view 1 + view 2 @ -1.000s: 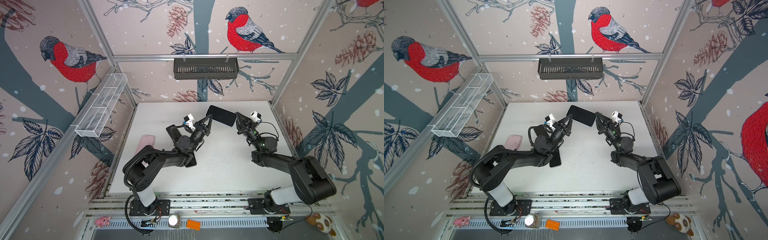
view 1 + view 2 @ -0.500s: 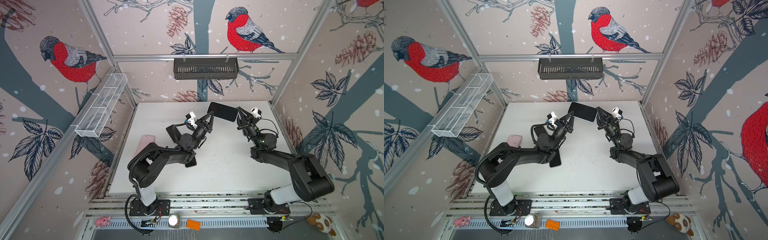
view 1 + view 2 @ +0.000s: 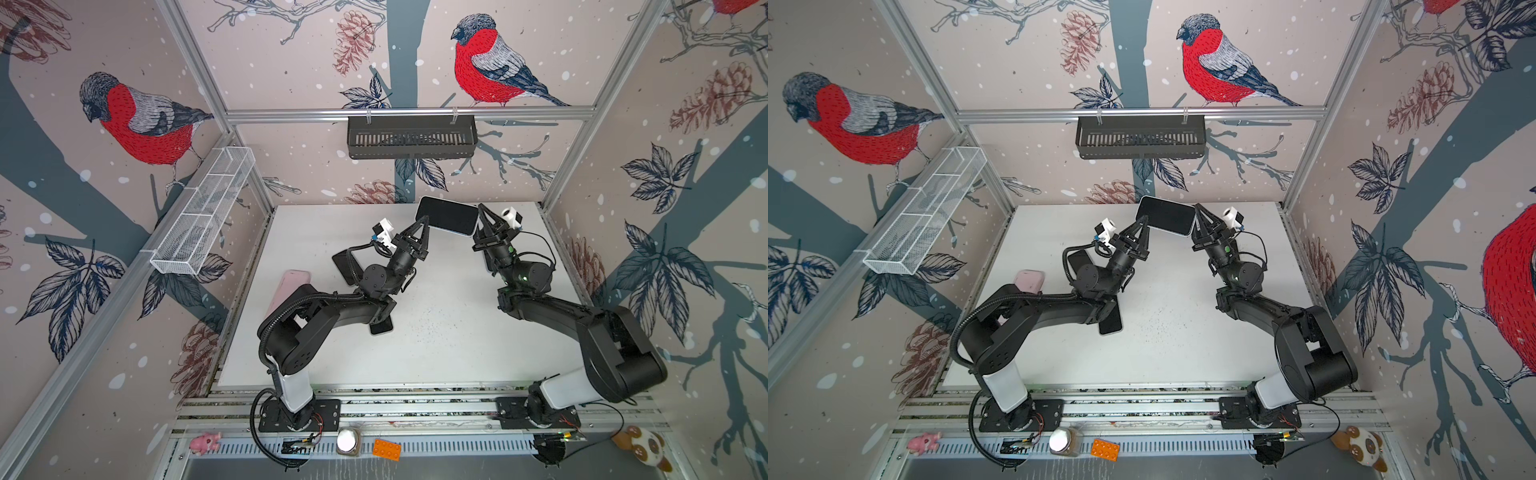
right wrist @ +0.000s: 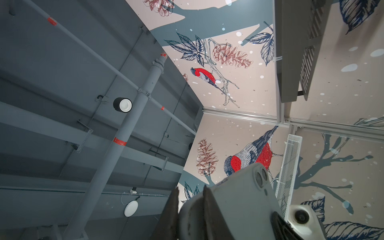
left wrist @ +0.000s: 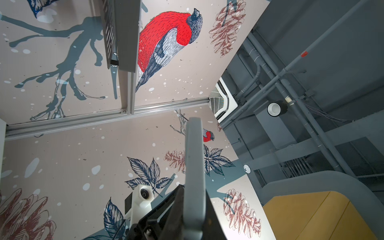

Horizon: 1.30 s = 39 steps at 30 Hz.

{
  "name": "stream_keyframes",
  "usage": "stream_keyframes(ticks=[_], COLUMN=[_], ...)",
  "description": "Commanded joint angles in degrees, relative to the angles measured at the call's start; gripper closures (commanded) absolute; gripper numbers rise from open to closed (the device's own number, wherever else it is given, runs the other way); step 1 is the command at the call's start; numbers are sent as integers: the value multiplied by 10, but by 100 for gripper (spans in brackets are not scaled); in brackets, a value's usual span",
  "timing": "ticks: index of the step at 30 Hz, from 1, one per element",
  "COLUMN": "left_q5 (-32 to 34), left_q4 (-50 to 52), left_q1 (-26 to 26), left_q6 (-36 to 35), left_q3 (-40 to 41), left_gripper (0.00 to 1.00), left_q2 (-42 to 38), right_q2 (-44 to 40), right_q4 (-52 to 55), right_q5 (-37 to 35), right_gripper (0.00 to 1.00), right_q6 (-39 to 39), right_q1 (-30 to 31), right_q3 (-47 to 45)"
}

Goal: Take the phone out of the phone case
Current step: Remove the phone case from the phone.

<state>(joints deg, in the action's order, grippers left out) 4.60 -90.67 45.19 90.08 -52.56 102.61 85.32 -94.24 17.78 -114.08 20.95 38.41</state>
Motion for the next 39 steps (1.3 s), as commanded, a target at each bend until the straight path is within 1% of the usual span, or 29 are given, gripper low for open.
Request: stream_keyframes(ticks=[1, 18, 19, 21, 27, 31, 34, 35, 39], left_q5=[-72, -58, -57, -57, -47, -48, -48, -48, -50], left_q4=[-126, -116, -117, -120, -126, -127, -126, -126, -127], left_q1=[13, 34, 35, 37, 37, 36, 33, 32, 24], left_q6=[10, 1, 1, 2, 9, 9, 12, 12, 23], left_q3=[-14, -43, -60, -68, -78, -96, -99, -100, -104], left_gripper=[100, 100, 100, 100, 100, 100, 100, 100, 100], left_q2=[-1, 14, 16, 22, 34, 38, 39, 40, 44], right_q2=[4, 16, 18, 23, 39, 54, 67, 71, 88], right_q4=[-127, -127, -127, -127, -128, -127, -128, -128, -128], right_q5=[70, 54, 53, 50, 40, 38, 37, 38, 42], right_gripper=[77, 77, 77, 77, 77, 71, 70, 71, 84], right_q6=[-14, -27, -29, -32, -49, -57, -64, -65, -71], right_q1=[14, 35, 35, 38, 38, 39, 39, 39, 40], right_q3=[14, 54, 57, 63, 84, 105, 120, 125, 144])
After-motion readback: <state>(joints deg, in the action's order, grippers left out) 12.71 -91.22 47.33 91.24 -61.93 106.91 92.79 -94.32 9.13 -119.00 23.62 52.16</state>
